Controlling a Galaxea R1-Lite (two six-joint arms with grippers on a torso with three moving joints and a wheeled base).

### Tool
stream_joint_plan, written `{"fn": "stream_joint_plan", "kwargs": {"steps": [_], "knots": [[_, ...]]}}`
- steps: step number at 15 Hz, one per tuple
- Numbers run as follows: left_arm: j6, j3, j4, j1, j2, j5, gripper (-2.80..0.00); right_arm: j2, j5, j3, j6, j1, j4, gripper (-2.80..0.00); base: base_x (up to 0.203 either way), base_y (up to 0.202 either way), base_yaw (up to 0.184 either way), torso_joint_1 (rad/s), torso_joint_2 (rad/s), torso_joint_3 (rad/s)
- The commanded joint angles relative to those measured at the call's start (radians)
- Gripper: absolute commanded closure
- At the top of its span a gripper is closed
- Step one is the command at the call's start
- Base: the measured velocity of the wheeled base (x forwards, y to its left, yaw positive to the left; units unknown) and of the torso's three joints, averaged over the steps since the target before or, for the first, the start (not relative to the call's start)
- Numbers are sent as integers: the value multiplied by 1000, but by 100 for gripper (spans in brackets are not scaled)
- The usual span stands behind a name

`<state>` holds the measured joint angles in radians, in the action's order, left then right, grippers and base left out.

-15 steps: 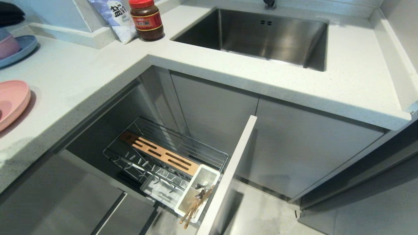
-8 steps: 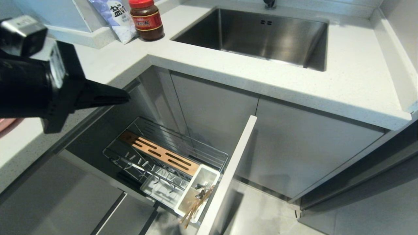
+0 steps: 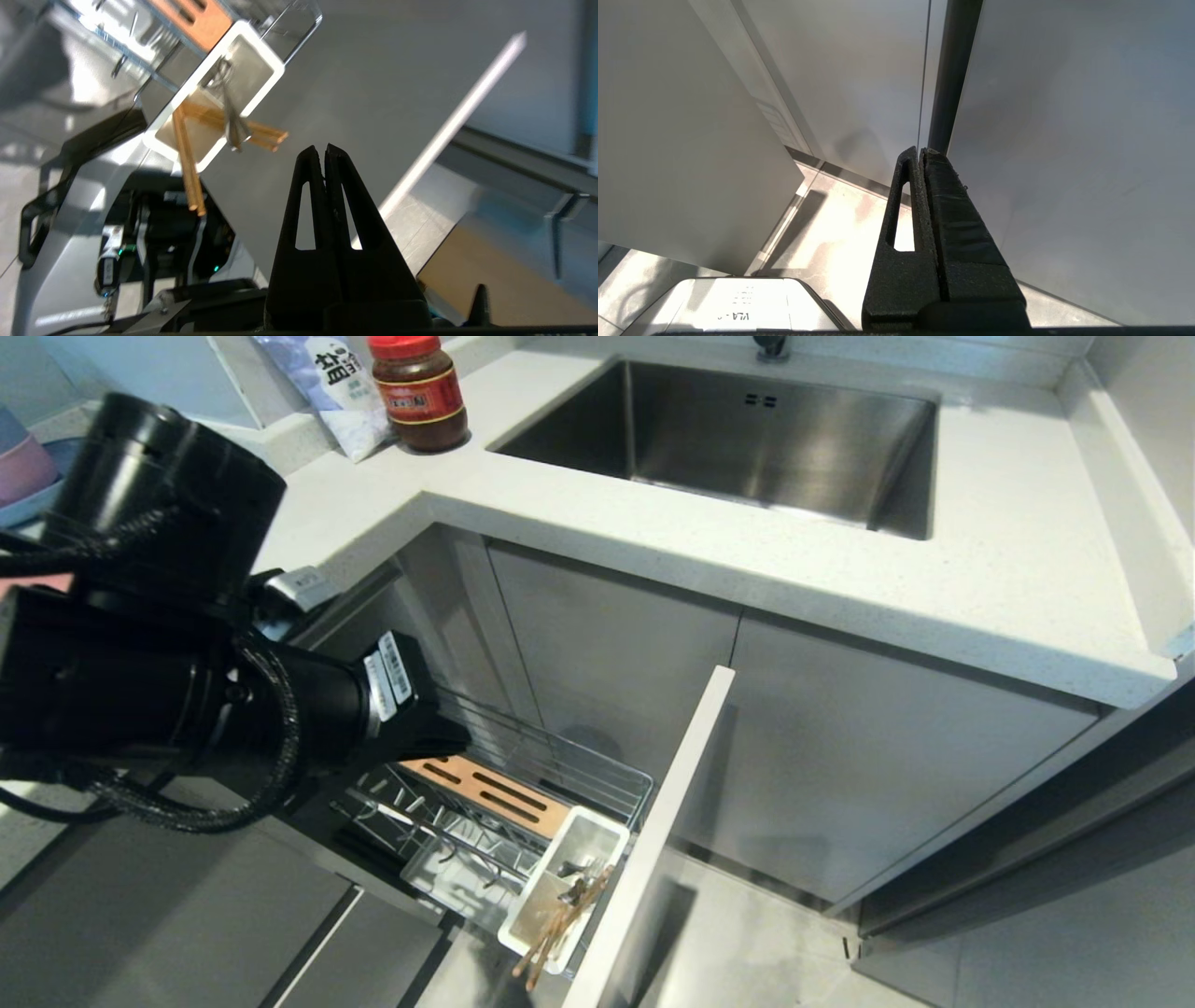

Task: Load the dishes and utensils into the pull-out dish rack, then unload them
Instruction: Take the spoon out of the cupboard

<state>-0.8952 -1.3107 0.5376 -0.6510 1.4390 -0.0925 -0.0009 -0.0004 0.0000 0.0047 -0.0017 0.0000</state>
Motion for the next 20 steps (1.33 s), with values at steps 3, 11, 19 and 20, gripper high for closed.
{"fn": "stream_joint_plan", "kwargs": {"steps": [3, 11, 19, 20], "knots": [[-53, 128, -46, -41, 68, -1, 0, -4, 0, 2, 0, 0, 0, 0, 0, 0, 0, 0, 0, 0], [-142, 277, -206, -133, 174, -132, 0, -4, 0, 2, 0, 0, 0, 0, 0, 0, 0, 0, 0, 0], [-148, 319, -281, -125, 277, -135, -280, -4, -1, 2, 0, 0, 0, 0, 0, 0, 0, 0, 0, 0], [-148, 322, -288, -126, 295, -134, -280, -4, -1, 2, 0, 0, 0, 0, 0, 0, 0, 0, 0, 0]]}}
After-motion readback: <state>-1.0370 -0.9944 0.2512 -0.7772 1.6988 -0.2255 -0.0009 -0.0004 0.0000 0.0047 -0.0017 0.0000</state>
